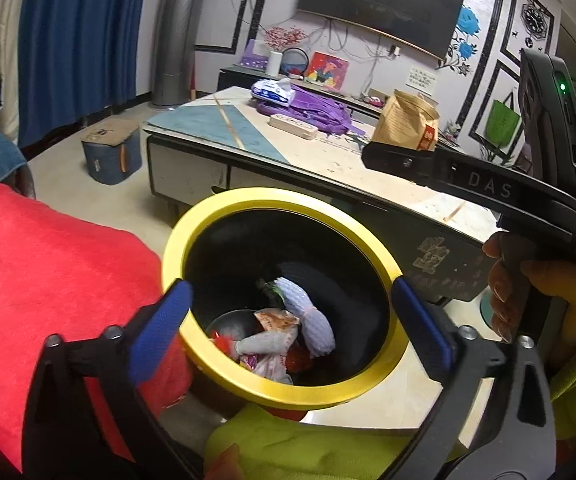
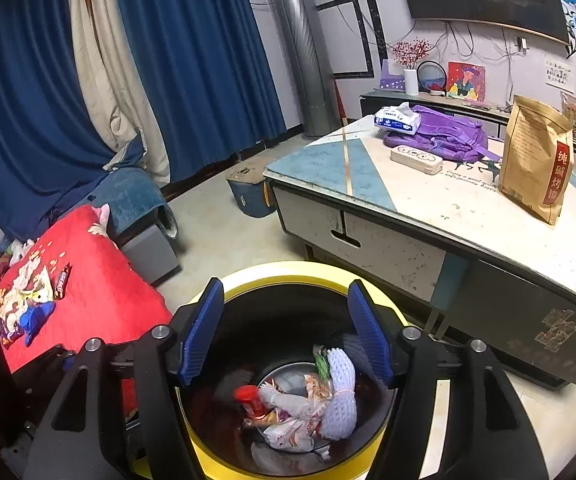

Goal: Collect trash
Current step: 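Move both open tools back over the bed toward the glove and purple wrapper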

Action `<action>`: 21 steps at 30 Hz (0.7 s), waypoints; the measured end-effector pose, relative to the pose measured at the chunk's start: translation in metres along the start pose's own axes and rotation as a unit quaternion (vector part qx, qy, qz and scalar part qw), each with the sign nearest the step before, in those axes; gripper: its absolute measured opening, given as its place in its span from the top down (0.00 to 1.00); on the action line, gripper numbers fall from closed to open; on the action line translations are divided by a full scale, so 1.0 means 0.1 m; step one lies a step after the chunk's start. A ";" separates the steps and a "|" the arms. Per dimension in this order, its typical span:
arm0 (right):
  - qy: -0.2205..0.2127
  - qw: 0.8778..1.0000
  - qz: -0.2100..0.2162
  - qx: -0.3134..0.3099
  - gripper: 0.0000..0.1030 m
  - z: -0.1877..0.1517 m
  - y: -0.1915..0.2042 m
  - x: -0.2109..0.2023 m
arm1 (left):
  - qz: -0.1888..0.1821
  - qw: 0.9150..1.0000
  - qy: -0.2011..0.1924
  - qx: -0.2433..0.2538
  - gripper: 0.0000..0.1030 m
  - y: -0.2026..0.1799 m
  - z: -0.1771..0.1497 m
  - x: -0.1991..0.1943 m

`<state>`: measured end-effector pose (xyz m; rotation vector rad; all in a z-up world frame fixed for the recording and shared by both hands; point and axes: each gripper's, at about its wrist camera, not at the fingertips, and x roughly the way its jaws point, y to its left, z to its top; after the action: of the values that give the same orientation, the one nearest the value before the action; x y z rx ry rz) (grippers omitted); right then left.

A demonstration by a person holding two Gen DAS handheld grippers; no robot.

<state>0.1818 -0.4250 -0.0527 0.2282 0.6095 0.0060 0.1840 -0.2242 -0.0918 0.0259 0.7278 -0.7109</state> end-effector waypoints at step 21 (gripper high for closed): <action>-0.062 0.997 0.038 -0.040 0.24 0.01 0.54 -0.35 | 0.136 0.986 -0.091 -0.041 0.10 0.46 0.04 -0.88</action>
<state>0.1574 -0.3754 -0.0204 0.1723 0.4762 0.0885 0.1678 -0.1388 -0.0446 -0.0144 0.5635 -0.4153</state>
